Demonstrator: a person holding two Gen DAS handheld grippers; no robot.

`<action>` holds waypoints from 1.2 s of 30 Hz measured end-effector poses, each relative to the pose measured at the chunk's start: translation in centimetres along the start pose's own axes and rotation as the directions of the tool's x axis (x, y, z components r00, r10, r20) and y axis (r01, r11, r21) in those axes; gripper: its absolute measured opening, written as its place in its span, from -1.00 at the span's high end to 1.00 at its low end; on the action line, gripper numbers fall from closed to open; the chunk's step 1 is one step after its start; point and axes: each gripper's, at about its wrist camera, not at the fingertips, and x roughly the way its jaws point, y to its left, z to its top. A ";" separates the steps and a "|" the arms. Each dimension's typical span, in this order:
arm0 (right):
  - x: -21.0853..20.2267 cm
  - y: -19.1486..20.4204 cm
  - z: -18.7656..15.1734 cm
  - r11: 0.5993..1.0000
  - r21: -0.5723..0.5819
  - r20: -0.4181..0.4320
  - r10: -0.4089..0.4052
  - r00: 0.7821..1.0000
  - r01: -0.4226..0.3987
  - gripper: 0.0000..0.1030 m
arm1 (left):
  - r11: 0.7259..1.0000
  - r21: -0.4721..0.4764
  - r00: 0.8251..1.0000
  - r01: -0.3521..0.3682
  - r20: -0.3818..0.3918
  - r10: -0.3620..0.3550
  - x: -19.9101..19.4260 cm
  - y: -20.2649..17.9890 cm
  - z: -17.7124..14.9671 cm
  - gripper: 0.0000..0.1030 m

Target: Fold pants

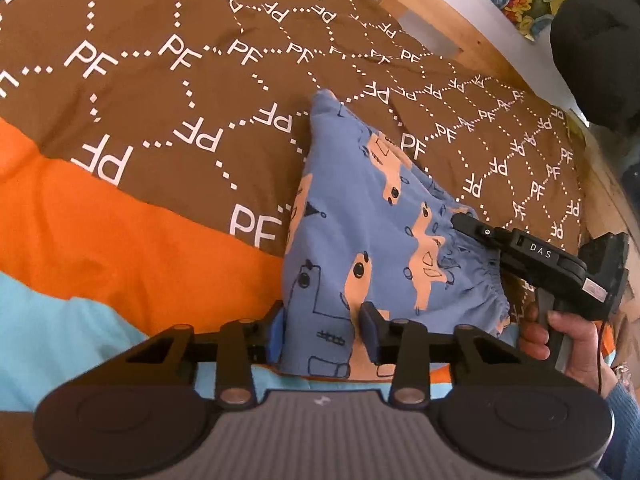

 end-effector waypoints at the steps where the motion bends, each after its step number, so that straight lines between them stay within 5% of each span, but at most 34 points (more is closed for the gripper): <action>1: 0.0 0.4 -0.1 1.000 -0.018 0.008 -0.014 1.000 0.014 0.52 | 1.000 0.003 1.000 -0.009 0.002 0.009 0.0 -0.2 0.0 0.26; 7: -0.2 3.6 -1.1 0.970 -0.196 0.071 -0.135 0.988 0.147 0.60 | 0.997 0.045 0.998 -0.063 0.030 0.062 -0.2 -1.3 -0.2 0.45; 15: -0.2 8.6 -3.4 0.806 -0.487 0.193 -0.278 0.941 0.337 0.68 | 0.993 0.078 0.995 -0.090 0.054 0.086 -0.4 -1.9 -0.6 0.50; 26: -1.3 11.9 -5.3 0.619 -0.638 0.364 -0.282 0.888 0.458 0.79 | 0.991 0.096 0.993 -0.096 0.078 0.089 -0.9 -2.2 -0.9 0.62; 36: -2.1 13.1 -5.7 0.564 -0.678 0.398 -0.258 0.880 0.472 0.79 | 0.974 0.176 0.985 -0.140 0.127 0.119 -1.5 -3.9 -1.8 0.64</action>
